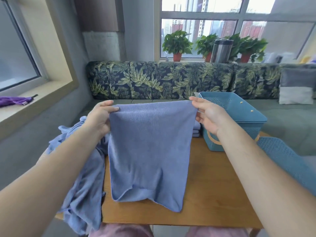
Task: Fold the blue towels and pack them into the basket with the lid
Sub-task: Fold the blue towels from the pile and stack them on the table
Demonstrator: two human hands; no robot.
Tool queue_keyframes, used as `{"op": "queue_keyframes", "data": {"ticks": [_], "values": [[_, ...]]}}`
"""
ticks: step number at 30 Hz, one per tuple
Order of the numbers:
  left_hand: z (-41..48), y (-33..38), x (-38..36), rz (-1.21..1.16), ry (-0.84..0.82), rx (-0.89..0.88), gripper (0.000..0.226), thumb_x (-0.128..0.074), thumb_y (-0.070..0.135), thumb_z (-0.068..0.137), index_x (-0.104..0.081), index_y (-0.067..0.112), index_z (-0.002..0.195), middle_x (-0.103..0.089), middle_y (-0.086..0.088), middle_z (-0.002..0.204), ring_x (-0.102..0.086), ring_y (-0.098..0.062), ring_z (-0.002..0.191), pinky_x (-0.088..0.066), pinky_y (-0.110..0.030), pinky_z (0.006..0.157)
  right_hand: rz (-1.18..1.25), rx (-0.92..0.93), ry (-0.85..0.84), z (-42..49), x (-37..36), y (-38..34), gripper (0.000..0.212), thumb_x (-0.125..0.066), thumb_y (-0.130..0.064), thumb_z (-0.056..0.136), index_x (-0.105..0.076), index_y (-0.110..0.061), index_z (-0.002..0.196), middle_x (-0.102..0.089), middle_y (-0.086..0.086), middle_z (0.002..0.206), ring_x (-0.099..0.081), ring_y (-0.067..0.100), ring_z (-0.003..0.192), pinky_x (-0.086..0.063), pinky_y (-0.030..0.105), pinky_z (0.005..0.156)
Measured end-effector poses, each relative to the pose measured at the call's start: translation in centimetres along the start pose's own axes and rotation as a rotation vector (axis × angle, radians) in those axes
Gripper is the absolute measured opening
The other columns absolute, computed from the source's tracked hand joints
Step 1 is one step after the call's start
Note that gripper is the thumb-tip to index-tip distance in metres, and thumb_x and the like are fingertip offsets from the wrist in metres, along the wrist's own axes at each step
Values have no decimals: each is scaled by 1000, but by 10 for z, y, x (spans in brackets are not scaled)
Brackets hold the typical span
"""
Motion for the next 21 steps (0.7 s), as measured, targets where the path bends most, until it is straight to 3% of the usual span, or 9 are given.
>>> {"op": "queue_keyframes", "data": {"ticks": [5,8,10,12,17,21], "values": [[-16,60,-22,-26,-101,-153,24,-67,-2,87,-65,17,102,-66,-1,88,-63,-15,78,-53,-27,63,91,201,-13,-15,2,-59,25,-54,-5,100,-70,-21,112,-74,-4,93,-67,12,80,-48,27,76],[-33,86,-30,-90,-120,-251,20,-70,-2,86,-68,17,92,-67,-1,78,-62,-14,69,-52,-24,61,69,271,-12,-26,7,-88,27,-59,-1,96,-71,-17,115,-75,4,103,-69,19,89,-52,31,81],[-45,97,-35,-95,-133,-308,18,-70,0,87,-71,14,97,-68,-2,82,-62,-14,74,-51,-22,65,24,325,-9,-35,10,-105,30,-65,0,91,-72,-16,116,-76,7,107,-70,22,93,-53,33,81],[-55,104,-40,-35,-135,-361,18,-73,6,87,-75,16,102,-70,-2,89,-61,-14,77,-49,-23,71,-24,366,1,-45,15,-118,35,-69,1,88,-71,-17,118,-76,6,109,-72,21,96,-54,31,81],[-76,124,-45,237,-44,-597,13,-70,15,90,-78,24,94,-72,-2,90,-56,-16,73,-45,-30,66,-185,456,15,-70,22,-139,43,-68,4,88,-69,-22,122,-75,1,114,-71,16,105,-56,33,89],[-81,131,-54,497,71,-790,17,-63,6,87,-68,19,78,-68,-8,95,-55,-14,74,-41,-13,60,-238,437,94,-74,31,-143,35,-70,6,86,-73,-21,108,-72,7,110,-71,22,103,-59,36,86]]}}
Point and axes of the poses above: each hand's wrist, its own z-axis towards the middle knuckle, its own x-axis out of the back of the hand, y = z × x, the point moved 6 cm from there along z, towards the middle knuckle
